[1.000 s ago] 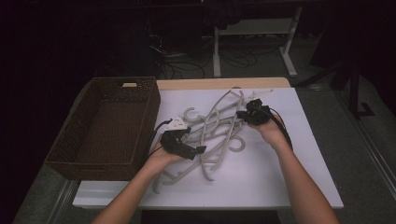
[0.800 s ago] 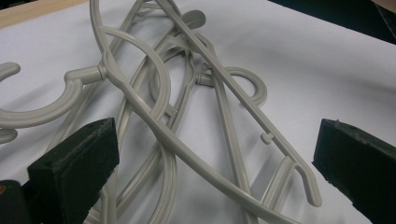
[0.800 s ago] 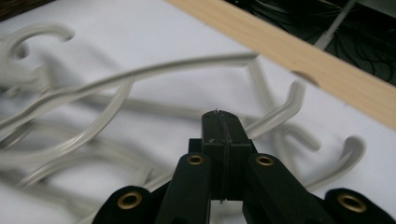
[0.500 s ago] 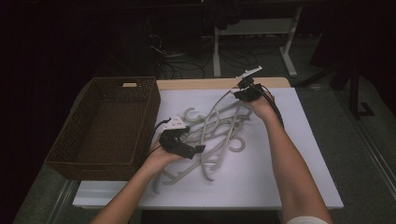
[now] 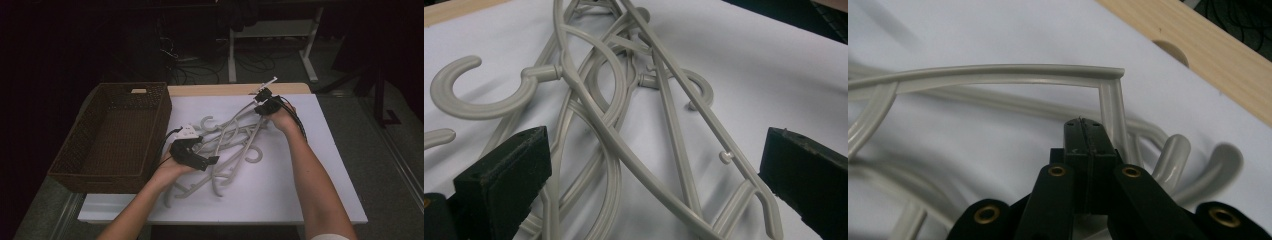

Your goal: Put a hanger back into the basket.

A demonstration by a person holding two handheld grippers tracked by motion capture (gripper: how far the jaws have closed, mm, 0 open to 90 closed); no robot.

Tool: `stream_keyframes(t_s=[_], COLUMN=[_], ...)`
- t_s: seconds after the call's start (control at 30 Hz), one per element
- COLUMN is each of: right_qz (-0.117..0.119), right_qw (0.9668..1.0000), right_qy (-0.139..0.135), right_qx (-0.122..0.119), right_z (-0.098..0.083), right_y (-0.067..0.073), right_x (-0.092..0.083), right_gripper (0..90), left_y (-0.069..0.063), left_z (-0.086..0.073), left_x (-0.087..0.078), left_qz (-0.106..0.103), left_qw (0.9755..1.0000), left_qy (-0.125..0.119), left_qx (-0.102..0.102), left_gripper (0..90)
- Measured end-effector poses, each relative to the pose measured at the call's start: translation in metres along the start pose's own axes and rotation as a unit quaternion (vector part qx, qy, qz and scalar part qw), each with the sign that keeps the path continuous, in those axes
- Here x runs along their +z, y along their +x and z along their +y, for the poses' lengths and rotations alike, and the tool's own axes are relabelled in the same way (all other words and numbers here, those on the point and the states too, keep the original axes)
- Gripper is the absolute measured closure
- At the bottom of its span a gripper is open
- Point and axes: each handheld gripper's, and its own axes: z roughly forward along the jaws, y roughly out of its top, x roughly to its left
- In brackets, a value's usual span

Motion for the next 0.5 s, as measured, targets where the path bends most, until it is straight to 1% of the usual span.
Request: stream_keyframes(t_s=[0.07, 0.17, 0.2, 0.23, 0.27, 0.5], right_qz=[0.003, 0.003, 0.003, 0.003, 0.002, -0.007], right_qw=[1.0, 1.0, 0.9999, 0.9999, 0.9999, 0.9998], right_qy=[-0.001, 0.008, 0.01, 0.01, 0.012, 0.021], right_qx=[0.001, -0.001, 0.0, 0.0, -0.001, 0.004], right_z=[-0.003, -0.013, -0.021, -0.021, -0.025, -0.058], right_y=[-0.001, -0.003, -0.004, -0.004, -0.004, -0.003], right_x=[-0.002, -0.01, -0.014, -0.014, -0.017, -0.033], right_gripper=[88.8, 88.8, 88.8, 88.8, 88.8, 88.8], left_y=[-0.001, -0.003, -0.003, -0.004, -0.005, -0.011], left_z=[0.0, -0.001, -0.001, -0.002, -0.002, -0.004], left_x=[0.002, 0.005, 0.007, 0.008, 0.009, 0.016], left_qz=[0.0, -0.001, -0.001, -0.001, -0.003, -0.008], left_qw=[1.0, 0.9999, 0.9999, 0.9998, 0.9998, 0.9991], left_qy=[0.004, 0.011, 0.014, 0.017, 0.019, 0.035], left_qx=[0.003, 0.006, 0.008, 0.009, 0.01, 0.021], left_gripper=[0.0, 0.0, 0.0, 0.0, 0.0, 0.0])
